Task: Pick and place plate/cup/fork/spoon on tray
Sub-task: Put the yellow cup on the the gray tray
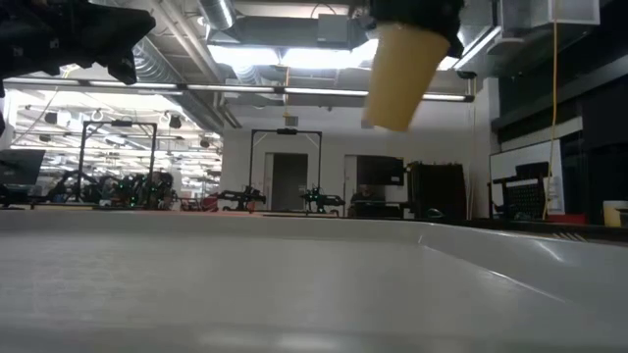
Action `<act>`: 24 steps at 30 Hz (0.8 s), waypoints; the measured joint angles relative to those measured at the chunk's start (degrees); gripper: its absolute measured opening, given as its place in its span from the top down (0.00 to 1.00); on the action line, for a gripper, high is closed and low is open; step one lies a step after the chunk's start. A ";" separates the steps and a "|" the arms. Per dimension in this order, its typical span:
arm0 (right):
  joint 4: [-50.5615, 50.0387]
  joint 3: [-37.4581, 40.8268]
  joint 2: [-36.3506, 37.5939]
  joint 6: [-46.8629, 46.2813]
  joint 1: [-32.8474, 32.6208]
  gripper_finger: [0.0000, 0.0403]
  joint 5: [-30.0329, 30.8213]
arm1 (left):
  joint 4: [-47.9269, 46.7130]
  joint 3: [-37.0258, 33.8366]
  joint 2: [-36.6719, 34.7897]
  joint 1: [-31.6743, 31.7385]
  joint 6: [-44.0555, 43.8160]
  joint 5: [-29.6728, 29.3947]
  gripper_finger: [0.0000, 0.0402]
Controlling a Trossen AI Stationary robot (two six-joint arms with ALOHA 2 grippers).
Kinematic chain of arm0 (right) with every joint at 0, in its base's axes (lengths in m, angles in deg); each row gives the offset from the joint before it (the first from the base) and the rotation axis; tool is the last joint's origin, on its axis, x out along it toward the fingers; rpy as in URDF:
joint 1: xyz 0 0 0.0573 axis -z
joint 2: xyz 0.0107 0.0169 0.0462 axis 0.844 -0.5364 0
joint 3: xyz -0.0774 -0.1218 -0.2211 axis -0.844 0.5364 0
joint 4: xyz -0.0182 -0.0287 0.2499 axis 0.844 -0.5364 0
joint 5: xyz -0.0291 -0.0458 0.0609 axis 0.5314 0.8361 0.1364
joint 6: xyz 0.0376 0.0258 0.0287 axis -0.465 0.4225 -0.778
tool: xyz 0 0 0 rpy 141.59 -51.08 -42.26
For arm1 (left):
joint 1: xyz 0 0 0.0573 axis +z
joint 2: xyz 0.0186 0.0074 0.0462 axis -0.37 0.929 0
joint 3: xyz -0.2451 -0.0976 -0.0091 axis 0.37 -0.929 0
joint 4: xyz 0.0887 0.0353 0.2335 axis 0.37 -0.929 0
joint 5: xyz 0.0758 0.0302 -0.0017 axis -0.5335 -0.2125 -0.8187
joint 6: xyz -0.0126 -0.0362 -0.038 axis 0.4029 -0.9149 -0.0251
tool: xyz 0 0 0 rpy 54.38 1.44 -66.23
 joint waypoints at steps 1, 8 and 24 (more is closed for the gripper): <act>1.52 0.40 -0.13 -0.25 -1.16 1.00 -0.65 | 0.00 0.00 -0.01 0.01 -0.01 0.00 0.92; 12.50 1.07 -7.35 -2.25 -6.64 1.00 -6.21 | 0.07 0.00 -0.01 0.01 -0.10 0.00 0.92; 5.48 -1.58 -15.41 -3.55 -8.19 0.96 -10.02 | 0.04 -0.01 0.00 0.01 -0.17 0.00 0.92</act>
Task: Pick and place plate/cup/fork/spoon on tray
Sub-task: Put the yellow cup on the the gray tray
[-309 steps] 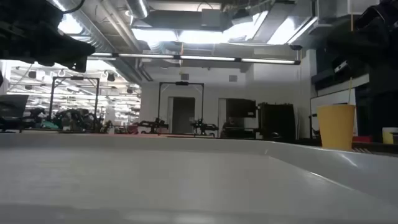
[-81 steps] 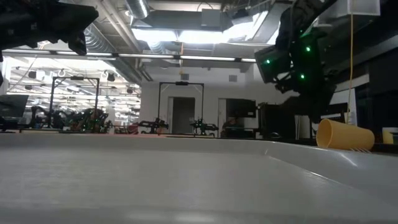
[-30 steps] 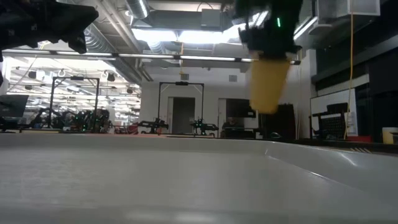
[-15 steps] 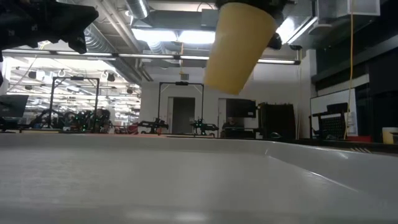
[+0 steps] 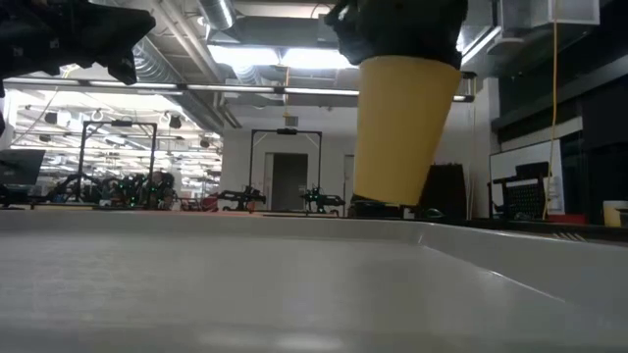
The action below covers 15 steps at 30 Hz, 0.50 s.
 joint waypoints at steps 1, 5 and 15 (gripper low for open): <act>-0.18 0.00 -0.39 0.04 0.03 0.95 -0.31 | 0.00 -0.01 -0.01 -0.02 0.00 0.00 0.92; -0.27 0.00 -1.26 0.52 -0.07 0.95 -0.53 | 0.00 0.01 -0.01 0.00 0.00 0.00 0.92; 4.61 0.00 -1.31 2.40 0.04 0.93 0.00 | -0.02 0.01 -0.01 0.00 0.01 0.00 0.92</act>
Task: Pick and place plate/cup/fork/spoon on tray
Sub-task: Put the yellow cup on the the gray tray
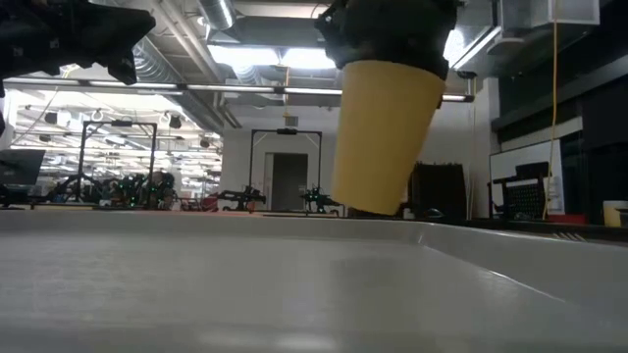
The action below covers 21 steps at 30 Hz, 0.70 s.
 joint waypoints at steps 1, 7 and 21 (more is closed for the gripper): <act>0.19 0.00 0.00 0.10 0.00 0.93 0.00 | 0.00 0.00 0.01 0.00 0.00 0.00 0.92; 1.28 0.00 0.00 2.21 0.00 0.92 0.02 | 0.00 0.00 0.00 0.01 0.01 0.00 0.92; 2.49 3.79 -0.02 3.10 1.11 0.92 -0.04 | 0.00 0.00 0.01 0.00 0.02 0.00 0.92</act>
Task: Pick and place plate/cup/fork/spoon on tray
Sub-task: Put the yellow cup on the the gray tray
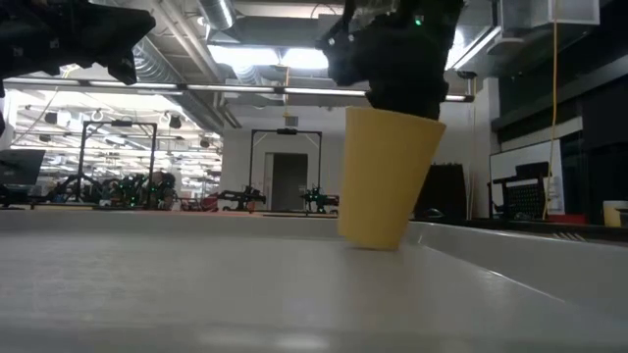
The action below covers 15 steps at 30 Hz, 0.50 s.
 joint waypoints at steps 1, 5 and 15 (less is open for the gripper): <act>-0.11 0.29 -0.02 -0.23 -0.02 0.92 -0.02 | 0.01 -0.01 0.00 -0.02 0.02 0.00 0.92; 0.20 0.37 -0.02 -0.22 -0.04 0.92 -0.42 | 0.00 0.00 0.00 0.00 0.02 0.00 0.92; 0.12 0.37 0.00 1.09 0.04 0.92 -3.07 | 0.00 0.00 0.01 0.01 0.02 0.00 0.92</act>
